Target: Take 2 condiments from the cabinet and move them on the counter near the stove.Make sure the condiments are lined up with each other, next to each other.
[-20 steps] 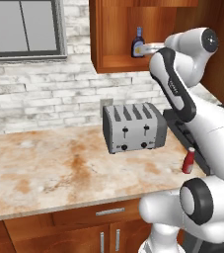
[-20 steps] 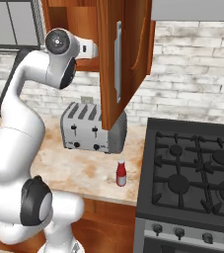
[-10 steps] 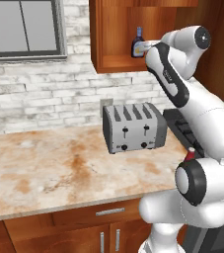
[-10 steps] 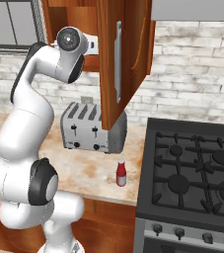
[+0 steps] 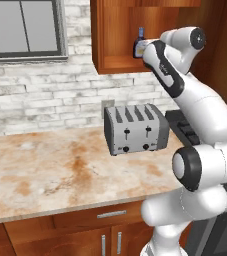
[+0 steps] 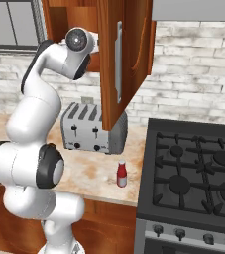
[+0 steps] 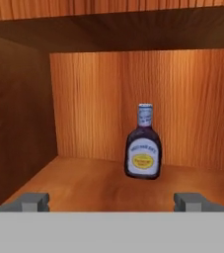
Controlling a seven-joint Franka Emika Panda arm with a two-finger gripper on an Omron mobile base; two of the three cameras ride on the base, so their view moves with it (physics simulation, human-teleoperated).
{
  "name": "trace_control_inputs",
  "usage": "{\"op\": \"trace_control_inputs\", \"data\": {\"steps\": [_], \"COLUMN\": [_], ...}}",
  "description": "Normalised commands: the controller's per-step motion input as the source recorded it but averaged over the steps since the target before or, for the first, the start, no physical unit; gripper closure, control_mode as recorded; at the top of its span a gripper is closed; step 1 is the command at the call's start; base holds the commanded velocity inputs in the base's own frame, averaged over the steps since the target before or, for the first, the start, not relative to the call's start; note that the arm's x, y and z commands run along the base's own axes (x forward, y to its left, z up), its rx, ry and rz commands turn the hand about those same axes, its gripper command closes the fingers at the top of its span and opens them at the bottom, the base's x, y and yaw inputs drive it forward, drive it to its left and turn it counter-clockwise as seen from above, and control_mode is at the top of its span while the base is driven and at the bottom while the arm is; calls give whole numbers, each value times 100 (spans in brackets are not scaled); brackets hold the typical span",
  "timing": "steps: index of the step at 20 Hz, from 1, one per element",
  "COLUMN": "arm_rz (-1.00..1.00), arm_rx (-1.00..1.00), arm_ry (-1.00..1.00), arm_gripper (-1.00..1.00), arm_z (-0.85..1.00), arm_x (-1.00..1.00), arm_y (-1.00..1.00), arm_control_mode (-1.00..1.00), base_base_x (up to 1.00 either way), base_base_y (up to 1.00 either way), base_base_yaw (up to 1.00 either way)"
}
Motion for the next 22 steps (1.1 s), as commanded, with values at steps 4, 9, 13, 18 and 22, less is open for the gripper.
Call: {"op": "trace_control_inputs", "data": {"steps": [4, 9, 13, 18, 22], "arm_rz": [-1, -3, -2, 0, 0], "arm_rx": [-2, -6, -6, -1, 0], "arm_ry": [0, 0, 0, 0, 0], "arm_gripper": [-100, -100, -100, -100, -100], "arm_z": [5, 0, 0, 0, 0], "arm_x": [44, 49, 47, 43, 40], "arm_y": [-1, -2, -2, 0, 0], "arm_control_mode": [-100, -100, -100, -100, -100], "base_base_x": [0, 0, 0, 0, 0], "base_base_y": [0, 0, 0, 0, 0], "base_base_yaw": [0, 0, 0, 0, 0]}}
